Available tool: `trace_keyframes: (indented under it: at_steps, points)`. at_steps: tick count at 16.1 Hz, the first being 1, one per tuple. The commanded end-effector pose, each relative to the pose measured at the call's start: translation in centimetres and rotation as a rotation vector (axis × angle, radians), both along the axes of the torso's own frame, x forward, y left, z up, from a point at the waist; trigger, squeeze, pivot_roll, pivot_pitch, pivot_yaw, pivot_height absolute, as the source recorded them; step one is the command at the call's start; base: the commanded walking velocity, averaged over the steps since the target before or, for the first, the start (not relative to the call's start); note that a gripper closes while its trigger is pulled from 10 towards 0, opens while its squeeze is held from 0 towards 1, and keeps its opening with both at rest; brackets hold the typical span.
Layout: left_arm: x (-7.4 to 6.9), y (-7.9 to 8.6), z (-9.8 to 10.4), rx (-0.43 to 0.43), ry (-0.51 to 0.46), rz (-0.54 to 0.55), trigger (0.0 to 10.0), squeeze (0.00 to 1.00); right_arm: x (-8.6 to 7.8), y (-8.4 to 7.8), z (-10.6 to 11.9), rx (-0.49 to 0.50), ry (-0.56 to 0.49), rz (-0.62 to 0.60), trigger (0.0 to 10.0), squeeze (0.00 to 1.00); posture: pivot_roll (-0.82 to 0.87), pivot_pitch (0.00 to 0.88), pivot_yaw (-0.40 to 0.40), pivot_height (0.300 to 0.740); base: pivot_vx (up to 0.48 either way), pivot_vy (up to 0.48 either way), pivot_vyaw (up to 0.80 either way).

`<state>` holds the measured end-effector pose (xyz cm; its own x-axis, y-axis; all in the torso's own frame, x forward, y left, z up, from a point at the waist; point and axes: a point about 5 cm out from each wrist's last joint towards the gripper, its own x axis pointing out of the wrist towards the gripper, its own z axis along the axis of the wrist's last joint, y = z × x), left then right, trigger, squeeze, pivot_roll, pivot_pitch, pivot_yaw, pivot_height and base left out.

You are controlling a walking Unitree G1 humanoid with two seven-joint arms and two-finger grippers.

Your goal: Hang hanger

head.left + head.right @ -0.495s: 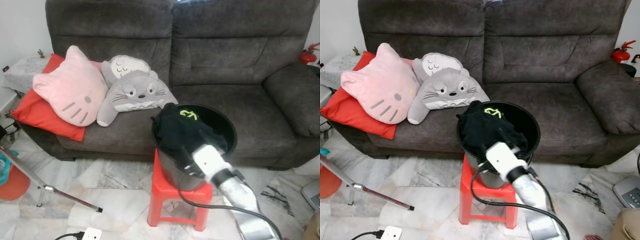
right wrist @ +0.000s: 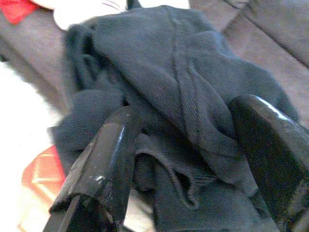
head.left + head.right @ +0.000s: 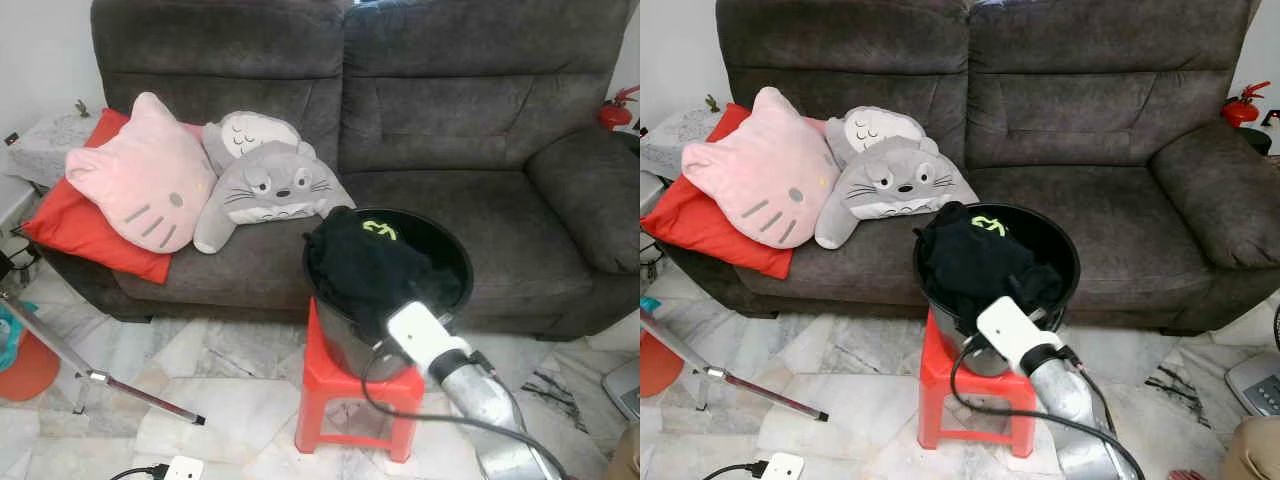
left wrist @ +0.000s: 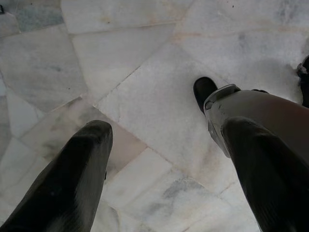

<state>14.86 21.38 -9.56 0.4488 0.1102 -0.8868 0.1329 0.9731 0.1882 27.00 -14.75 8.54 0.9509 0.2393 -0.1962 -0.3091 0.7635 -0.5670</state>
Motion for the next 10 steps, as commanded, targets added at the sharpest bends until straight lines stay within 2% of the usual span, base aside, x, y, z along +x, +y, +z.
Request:
trace_keyframes:
  at_steps: [1, 2, 3, 7, 10]
  points:
    - [-0.5, 0.1, -0.2, 0.01, 0.015, 0.002, 10.0, 0.0, 0.4, -0.5, 0.2, 0.001, -0.007, -0.048, 10.0, 0.0, -0.18, 0.0, 0.029, 0.74, 0.0, 0.0, 0.0]
    - [-0.5, 0.2, -0.2, 0.011, 0.015, 0.004, 10.0, 0.0, 0.5, -0.7, 0.3, 0.0, -0.013, -0.067, 3.6, 0.0, -0.18, 0.0, 0.028, 0.74, 0.0, 0.0, 0.0]
    - [-0.5, 0.2, -0.2, 0.014, 0.015, 0.006, 10.0, 0.0, 0.6, -1.1, 0.4, -0.009, -0.021, -0.101, 0.0, 0.0, -0.18, 0.0, 0.029, 0.74, 0.0, 0.0, 0.0]
    - [-0.6, 0.3, -0.2, 0.019, 0.019, -0.002, 10.0, 0.0, 0.5, -2.0, 0.3, -0.018, -0.022, -0.15, 0.0, 0.0, -0.18, 0.0, 0.033, 0.74, 0.0, 0.0, 0.0]
    - [-0.6, 0.4, -0.2, 0.025, 0.023, -0.007, 10.0, 0.0, 0.5, -3.0, 0.6, -0.01, -0.051, -0.238, 0.0, 0.0, -0.18, 0.0, 0.034, 0.74, 0.0, 0.0, 0.0]
